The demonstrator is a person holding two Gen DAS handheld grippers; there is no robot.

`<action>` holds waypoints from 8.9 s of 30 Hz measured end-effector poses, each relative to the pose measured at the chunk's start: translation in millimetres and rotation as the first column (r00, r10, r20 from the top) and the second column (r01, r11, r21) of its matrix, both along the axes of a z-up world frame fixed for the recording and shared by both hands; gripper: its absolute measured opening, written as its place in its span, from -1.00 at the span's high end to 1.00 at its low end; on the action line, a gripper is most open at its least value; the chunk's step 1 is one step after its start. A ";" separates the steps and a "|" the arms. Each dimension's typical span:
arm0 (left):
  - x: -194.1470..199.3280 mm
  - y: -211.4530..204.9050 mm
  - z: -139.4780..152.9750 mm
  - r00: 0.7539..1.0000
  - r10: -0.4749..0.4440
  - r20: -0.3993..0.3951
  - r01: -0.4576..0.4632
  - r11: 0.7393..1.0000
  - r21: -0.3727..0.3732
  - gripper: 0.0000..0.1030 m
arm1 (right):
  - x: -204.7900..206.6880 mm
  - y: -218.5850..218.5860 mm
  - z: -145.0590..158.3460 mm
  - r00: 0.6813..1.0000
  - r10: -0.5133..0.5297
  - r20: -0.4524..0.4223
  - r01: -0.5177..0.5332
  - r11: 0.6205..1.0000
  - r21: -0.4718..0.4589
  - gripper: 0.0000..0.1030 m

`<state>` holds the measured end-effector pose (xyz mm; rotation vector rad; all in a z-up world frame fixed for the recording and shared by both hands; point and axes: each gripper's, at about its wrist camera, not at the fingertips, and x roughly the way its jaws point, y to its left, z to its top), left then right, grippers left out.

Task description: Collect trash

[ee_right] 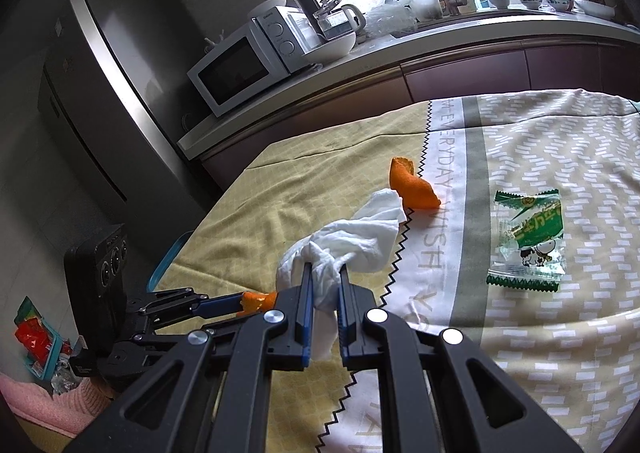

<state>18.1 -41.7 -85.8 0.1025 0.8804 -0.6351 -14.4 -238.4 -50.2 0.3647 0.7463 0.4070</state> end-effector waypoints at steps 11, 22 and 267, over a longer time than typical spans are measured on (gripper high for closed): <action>-7.6 10.6 18.2 0.999 0.025 0.044 -0.023 0.999 -0.040 0.78 | 7.7 15.8 3.1 0.999 0.047 0.014 -0.047 0.999 0.002 0.82; -17.9 45.4 44.8 0.990 0.106 0.098 -0.099 0.993 -0.068 0.78 | 17.3 48.5 15.0 0.992 0.120 0.045 -0.121 0.993 0.007 0.82; 27.6 80.6 61.0 0.940 0.336 0.063 -0.332 0.941 -0.057 0.72 | 40.6 59.2 3.8 0.983 0.183 0.022 -0.184 0.980 0.069 0.86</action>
